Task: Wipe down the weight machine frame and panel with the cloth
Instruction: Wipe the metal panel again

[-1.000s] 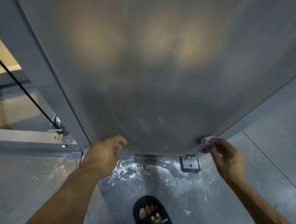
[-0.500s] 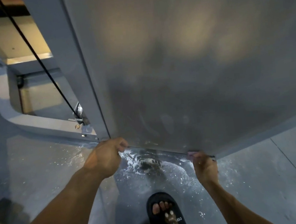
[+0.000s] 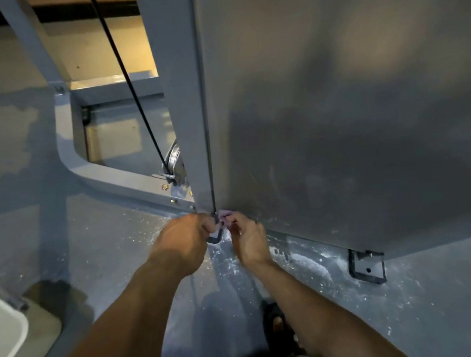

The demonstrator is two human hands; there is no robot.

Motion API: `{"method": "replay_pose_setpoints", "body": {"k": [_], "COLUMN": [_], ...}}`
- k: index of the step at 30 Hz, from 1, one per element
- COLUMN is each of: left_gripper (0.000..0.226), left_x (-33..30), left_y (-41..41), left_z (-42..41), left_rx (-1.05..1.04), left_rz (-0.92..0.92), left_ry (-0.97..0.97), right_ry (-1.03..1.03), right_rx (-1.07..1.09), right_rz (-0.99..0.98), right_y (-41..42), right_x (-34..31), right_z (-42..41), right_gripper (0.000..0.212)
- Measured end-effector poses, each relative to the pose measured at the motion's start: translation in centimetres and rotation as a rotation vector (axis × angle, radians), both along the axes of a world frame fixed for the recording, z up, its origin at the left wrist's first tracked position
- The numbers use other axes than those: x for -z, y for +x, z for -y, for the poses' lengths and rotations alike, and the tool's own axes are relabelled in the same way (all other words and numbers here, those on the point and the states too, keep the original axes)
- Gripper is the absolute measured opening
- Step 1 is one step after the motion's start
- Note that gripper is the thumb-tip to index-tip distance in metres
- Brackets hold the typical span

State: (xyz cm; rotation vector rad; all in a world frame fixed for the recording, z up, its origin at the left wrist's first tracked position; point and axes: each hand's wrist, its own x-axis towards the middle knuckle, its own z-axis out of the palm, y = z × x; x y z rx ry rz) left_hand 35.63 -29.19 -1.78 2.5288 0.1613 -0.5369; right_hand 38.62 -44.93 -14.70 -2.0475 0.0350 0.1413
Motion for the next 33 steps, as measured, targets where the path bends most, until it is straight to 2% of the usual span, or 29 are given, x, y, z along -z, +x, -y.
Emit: {"method": "replay_pose_setpoints", "body": {"k": [3, 7, 11, 15, 17, 19, 21, 24, 28, 30, 33], "left_gripper": [0.04, 0.044, 0.042, 0.044, 0.046, 0.047, 0.046, 0.045, 0.049, 0.051, 0.046], "left_x": [-0.5, -2.2, -3.8, -4.9, -5.2, -5.4, -5.8, -6.5, -6.3, -6.3, -6.9], "left_y": [0.2, 0.3, -0.1, 0.0, -0.4, -0.8, -0.8, -0.5, -0.6, -0.6, -0.5], "left_z": [0.0, 1.4, 2.1, 2.3, 2.2, 1.8, 1.4, 1.4, 2.4, 2.5, 2.4], "left_rx": [-0.008, 0.037, 0.062, 0.097, 0.105, 0.115, 0.117, 0.109, 0.154, 0.164, 0.159], "left_rz": [-0.005, 0.037, 0.078, 0.175, 0.189, 0.196, 0.216, 0.251, 0.246, 0.244, 0.25], "left_ry": [-0.03, -0.054, -0.107, -0.137, -0.145, -0.122, -0.112, -0.12, -0.116, -0.126, -0.129], "right_ry": [0.008, 0.059, 0.065, 0.262, 0.26, 0.192, 0.131, 0.202, 0.359, 0.287, 0.168], "right_rx": [0.035, 0.138, 0.177, 0.235, 0.283, 0.326, 0.377, 0.382, 0.364, 0.412, 0.482], "right_rz": [0.14, 0.135, 0.132, 0.393, 0.345, 0.152, 0.065, 0.14, 0.404, 0.347, 0.117], "right_y": [-2.1, -4.1, -4.2, -3.9, -4.5, -6.0, -6.9, -5.4, -4.3, -5.5, -8.0], "right_x": [-2.8, -6.2, -10.2, -18.2, -17.6, -14.9, -13.4, -16.9, -22.7, -20.7, -16.9], "right_z": [4.7, 10.5, 10.1, 10.3, 11.2, 12.2, 13.3, 13.6, 13.6, 15.0, 17.0], "right_gripper": [0.014, 0.024, 0.017, 0.012, 0.012, 0.013, 0.022, 0.014, 0.01, 0.011, 0.022]}}
